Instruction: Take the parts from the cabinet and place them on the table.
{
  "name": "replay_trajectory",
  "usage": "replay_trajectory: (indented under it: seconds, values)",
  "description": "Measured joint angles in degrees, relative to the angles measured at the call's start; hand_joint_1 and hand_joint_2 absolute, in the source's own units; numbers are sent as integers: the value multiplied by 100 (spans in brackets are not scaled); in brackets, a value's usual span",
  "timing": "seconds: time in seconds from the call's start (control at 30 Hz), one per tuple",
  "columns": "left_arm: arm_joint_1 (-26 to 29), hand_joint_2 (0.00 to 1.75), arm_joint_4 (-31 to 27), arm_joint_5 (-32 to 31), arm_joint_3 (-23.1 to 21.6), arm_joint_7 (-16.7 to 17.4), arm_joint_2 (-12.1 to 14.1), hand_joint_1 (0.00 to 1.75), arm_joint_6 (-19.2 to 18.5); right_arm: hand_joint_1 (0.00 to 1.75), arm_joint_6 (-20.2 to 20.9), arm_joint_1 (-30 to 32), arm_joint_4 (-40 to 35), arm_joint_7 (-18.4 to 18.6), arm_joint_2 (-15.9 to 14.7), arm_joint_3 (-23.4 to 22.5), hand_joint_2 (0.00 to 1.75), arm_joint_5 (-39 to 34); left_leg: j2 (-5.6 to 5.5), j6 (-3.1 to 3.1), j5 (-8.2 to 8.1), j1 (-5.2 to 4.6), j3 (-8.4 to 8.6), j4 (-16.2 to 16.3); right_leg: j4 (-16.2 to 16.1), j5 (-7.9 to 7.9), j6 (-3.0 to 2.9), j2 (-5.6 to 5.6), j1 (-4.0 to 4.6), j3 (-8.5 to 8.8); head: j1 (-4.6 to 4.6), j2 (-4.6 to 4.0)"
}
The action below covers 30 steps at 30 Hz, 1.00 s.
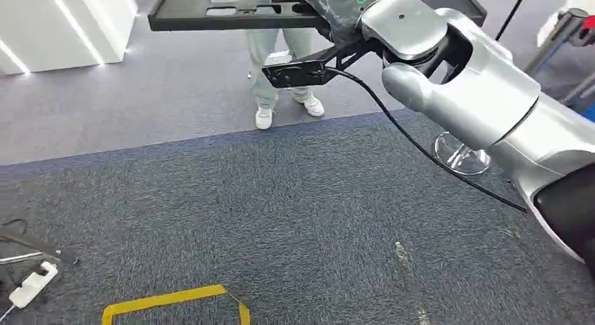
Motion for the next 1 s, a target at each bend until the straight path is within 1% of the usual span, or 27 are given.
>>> replay_trajectory:
  seconds: [0.03, 0.07, 0.1, 0.13, 0.17, 0.27, 0.3, 0.33, 0.37, 0.4, 0.43, 0.47, 0.5, 0.53, 0.57, 0.6, 0.63, 0.67, 0.7, 0.73, 0.77, 0.8, 0.83, 0.87, 0.9, 0.97, 1.0]
  values:
    - [0, 175, 0, 0, 0, 2, 0, 0, 0, 175, 0, -3, 9, 0, 0, 0, 175, 0, 15, 5, 175, -1, 184, -319, 9, -14, 8, -84, 3, 3, 2, 0]
    - [4, 175, 0, 0, 0, 0, 0, 0, 0, 175, 0, -13, 15, 0, 0, 0, 175, 0, 75, 26, 388, -6, 480, -816, 18, -33, 19, -164, 8, 15, 2, 0]
    - [9, 175, 0, 0, 0, -2, 4, 0, 0, 175, 0, -26, 22, 0, 0, 0, 175, 0, 266, 68, 554, -33, 779, -1299, 24, -57, 30, -229, 14, 33, 0, 0]
    - [-5, 175, 0, 0, 0, -9, 7, 0, 0, 175, -2, -46, 31, -2, -4, 0, 175, 0, 646, 119, 479, -118, 916, -1606, 25, -73, 53, -294, 40, 39, 0, 0]
    - [-21, 175, 0, 0, 0, -24, 11, 0, 2, 175, -7, -73, 50, 0, -35, 0, 175, -2, 574, 201, 518, -156, 951, -1639, 38, -91, 86, -357, 79, 30, 18, 0]
    - [-14, 175, 0, -13, 0, -9, 11, 0, 50, 175, -24, -73, 66, -24, -41, 0, 175, -43, 313, 263, 541, -159, 921, -1673, -5, -117, 143, -582, 102, 100, 24, 0]
    - [-10, 175, 0, -26, -2, 35, 11, 0, 83, 175, -28, -73, 72, -24, -44, 0, 175, -52, 234, 318, 586, -76, 981, -1756, 20, -172, 191, -494, 77, 80, 33, 0]
    - [-2, 175, 0, -37, -2, 61, 0, 0, 107, 175, -33, -77, 92, -22, -55, 0, 175, -57, 161, 327, 599, -88, 995, -1791, 172, -282, 205, -103, 44, 40, 42, 0]
    - [-4, 175, 0, -44, -2, 83, 0, 0, 118, 175, -44, -86, 103, -24, -79, 0, 175, -63, 120, 357, 611, -79, 989, -1790, 524, -482, 210, 120, 32, -123, 53, 0]
    - [-17, 175, 0, -44, -2, 92, 0, 0, 118, 175, -55, -82, 109, -33, -85, 0, 175, -83, 41, 370, 616, -75, 983, -1790, 998, -697, 225, 230, 32, -352, 66, 0]
    - [-19, 175, 0, -46, -6, 105, 2, 0, 118, 175, -55, -61, 122, -55, -90, 0, 175, -107, -32, 377, 617, -72, 981, -1789, 1433, -859, 247, 273, 20, -571, 70, 0]
    - [-31, 175, 0, -44, -7, 116, 2, 0, 118, 175, -55, -25, 138, -68, -92, -2, 175, -114, -134, 377, 618, -68, 981, -1784, 1739, -914, 270, 278, 0, -737, 61, 0]
    - [-34, 175, 0, -44, -7, 129, 2, 0, 116, 175, -55, 4, 151, -85, -96, 0, 175, -120, -231, 375, 618, -57, 982, -1775, 1761, -824, 291, 278, -27, -776, 70, 0]
    - [-33, 175, 0, -44, -7, 138, 2, 0, 116, 175, -57, 18, 157, -90, -96, 0, 175, -120, -331, 363, 611, -37, 981, -1749, 1522, -608, 313, 285, -62, -696, 66, 0]
    - [-29, 175, 0, -44, -9, 140, 2, 0, 114, 175, -59, 17, 164, -90, -96, -2, 175, -120, -430, 329, 594, -7, 976, -1709, 1082, -327, 341, 322, -106, -510, 68, 0]
    - [-20, 175, 0, -39, -9, 140, 2, 0, 111, 175, -63, 9, 170, -90, -96, -2, 175, -120, -519, 282, 562, 17, 960, -1647, 576, -55, 385, 476, -167, -288, 68, 0]
    - [-10, 175, 0, -33, -9, 140, 7, 0, 109, 175, -72, 6, 195, -94, -101, -2, 175, -120, -592, 233, 532, 42, 899, -1587, 302, -45, 439, 876, -259, -199, 88, 0]
    - [-27, 175, 0, -33, -9, 140, 7, 0, 111, 175, -85, -19, 212, -102, -103, -2, 175, -120, -666, 195, 518, 9, 819, -1483, 169, -96, 429, 983, -230, -114, 90, 0]
    - [-28, 175, 0, -33, -9, 140, 7, 0, 107, 175, -90, -7, 225, -111, -103, -2, 175, -120, -742, 153, 560, 44, 775, -1516, 230, -93, 383, 879, -218, -156, 68, 0]
    - [-13, 175, 0, -33, -9, 140, 7, 0, 103, 175, -94, 7, 232, -118, -85, -2, 175, -120, -840, 109, 586, 77, 744, -1544, 238, -97, 356, 804, -163, -158, 77, 0]
    - [-1, 175, 0, -41, -13, 140, 7, 0, 103, 175, -98, 2, 234, -118, -57, -2, 175, -120, -938, 45, 631, 102, 735, -1580, 235, -81, 309, 715, -141, -157, 70, 0]
    - [17, 175, 0, -59, -22, 151, 9, 0, 98, 175, -101, -8, 245, -118, -52, -2, 175, -120, -999, 22, 631, 118, 710, -1575, 179, -49, 249, 615, -224, -128, 77, 0]
    - [31, 175, 0, -72, -37, 155, -11, 0, 85, 175, -105, -8, 258, -111, -28, -2, 175, -120, -595, 20, 564, 51, 658, -1459, 146, -41, 218, 535, -181, -94, 33, 0]
    - [21, 175, 0, -77, -44, 157, -13, 0, 85, 175, -116, -24, 267, -111, -26, -2, 175, -120, -276, 15, 406, 37, 531, -1182, 138, -34, 176, 466, -156, -80, -46, 0]
    - [-1, 175, 0, -76, -48, 157, -11, 0, 87, 175, -122, -40, 278, -114, -22, -2, 175, -120, -112, 7, 209, 39, 323, -746, 140, -39, 142, 382, -113, -79, -37, 0]
    - [-18, 175, 0, -76, -55, 144, -9, 0, 109, 175, -146, -33, 306, -159, -13, -2, 175, -120, -25, 28, -50, 39, -42, -2, 148, -61, 109, 198, -57, -72, -52, 0]
    - [-18, 175, 0, -68, -61, 136, -9, 0, 118, 175, -146, -30, 321, -181, -2, -2, 175, -120, -22, 47, -27, 35, -88, 84, 150, -66, 101, 115, -35, -71, -46, 0]
